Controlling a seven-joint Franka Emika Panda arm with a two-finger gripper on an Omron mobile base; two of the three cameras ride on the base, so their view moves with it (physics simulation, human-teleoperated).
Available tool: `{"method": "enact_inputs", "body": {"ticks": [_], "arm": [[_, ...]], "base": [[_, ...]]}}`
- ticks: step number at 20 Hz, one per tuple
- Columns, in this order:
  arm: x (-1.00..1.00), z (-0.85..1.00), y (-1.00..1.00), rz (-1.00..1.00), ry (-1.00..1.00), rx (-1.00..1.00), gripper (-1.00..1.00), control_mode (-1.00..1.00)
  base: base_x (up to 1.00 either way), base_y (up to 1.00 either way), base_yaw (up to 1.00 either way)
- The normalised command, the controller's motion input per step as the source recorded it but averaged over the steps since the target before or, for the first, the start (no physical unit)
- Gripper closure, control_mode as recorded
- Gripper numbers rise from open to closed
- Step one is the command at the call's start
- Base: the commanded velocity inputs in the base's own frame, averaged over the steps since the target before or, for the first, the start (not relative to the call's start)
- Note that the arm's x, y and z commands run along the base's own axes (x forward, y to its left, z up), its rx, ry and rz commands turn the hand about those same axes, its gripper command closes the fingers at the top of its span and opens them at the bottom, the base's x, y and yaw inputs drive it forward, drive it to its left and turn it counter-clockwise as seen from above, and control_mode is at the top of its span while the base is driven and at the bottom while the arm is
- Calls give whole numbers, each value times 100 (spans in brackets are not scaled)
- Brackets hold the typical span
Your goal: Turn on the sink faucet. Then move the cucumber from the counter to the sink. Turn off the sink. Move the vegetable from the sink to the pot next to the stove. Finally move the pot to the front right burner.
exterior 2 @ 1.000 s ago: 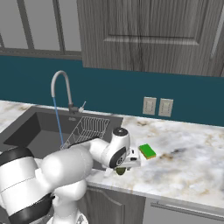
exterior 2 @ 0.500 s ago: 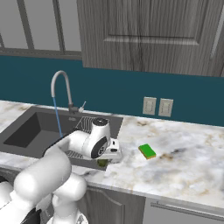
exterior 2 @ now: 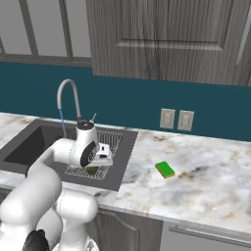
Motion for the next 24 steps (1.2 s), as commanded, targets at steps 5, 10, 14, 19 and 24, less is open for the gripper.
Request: {"method": "enact_inputs", "body": {"ticks": [5, 10, 14, 19, 24], "arm": [[40, 5, 93, 3, 0, 0, 100, -100], [44, 0, 97, 3, 0, 0, 100, -100], [51, 0, 99, 3, 2, 0, 100, -100], [54, 0, 96, 2, 4, 0, 100, -100], [65, -2, 78, 0, 4, 0, 100, -100]], "base": [[0, 0, 0], [0, 0, 0], [0, 0, 0], [0, 0, 0], [0, 0, 0]]}}
